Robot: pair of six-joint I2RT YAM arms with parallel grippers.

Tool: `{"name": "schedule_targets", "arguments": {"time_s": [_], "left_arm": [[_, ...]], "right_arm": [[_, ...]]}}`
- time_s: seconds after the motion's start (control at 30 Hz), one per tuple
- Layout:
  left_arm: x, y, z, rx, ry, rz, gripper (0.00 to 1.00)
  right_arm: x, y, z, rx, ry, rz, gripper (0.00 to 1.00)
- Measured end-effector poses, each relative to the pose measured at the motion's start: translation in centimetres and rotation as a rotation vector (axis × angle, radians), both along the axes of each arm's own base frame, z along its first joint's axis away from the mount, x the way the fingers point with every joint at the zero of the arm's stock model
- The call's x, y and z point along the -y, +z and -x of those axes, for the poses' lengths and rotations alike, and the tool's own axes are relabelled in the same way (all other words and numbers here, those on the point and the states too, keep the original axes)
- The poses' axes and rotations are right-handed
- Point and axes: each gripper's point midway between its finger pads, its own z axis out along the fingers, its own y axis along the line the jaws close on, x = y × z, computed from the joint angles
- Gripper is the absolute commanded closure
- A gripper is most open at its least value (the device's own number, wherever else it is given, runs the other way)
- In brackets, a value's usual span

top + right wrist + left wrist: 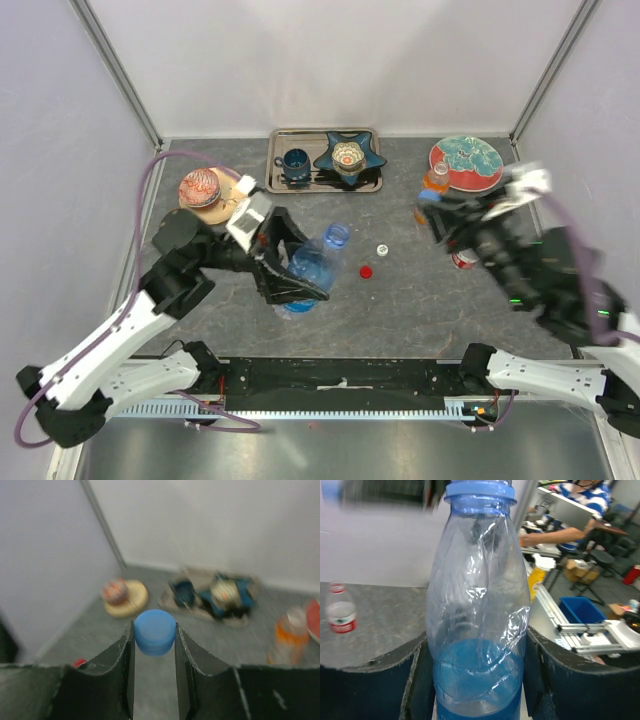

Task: Unscrew the bottle caps

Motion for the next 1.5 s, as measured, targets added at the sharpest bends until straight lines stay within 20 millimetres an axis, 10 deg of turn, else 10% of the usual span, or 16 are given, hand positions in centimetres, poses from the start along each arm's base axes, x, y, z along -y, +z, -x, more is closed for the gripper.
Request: {"name": "schedule_targets", "arguments": {"time_s": [0.27, 0.7, 1.3, 1.5], "left_arm": [[-5.3, 1.5, 0.6, 0.103, 0.298, 0.125, 0.44], [-7.8, -2.2, -0.9, 0.072, 0.494, 0.104, 0.44], [-8.3, -3.9, -1.3, 0.046, 0.536, 0.077, 0.43], [-8.2, -4.0, -1.3, 0.044, 0.537, 0.073, 0.43]], "right_arm": [[-0.9, -26.9, -3.2, -0.467, -0.248, 0.422, 1.00], [0.4, -44.9, -3.9, -0.776, -0.420, 0.475, 1.00], [0.0, -49.0, -7.6, -0.857, -0.486, 0.365, 1.00], [-1.2, -49.0, -8.3, -0.862, -0.461, 0.347, 0.61]]}}
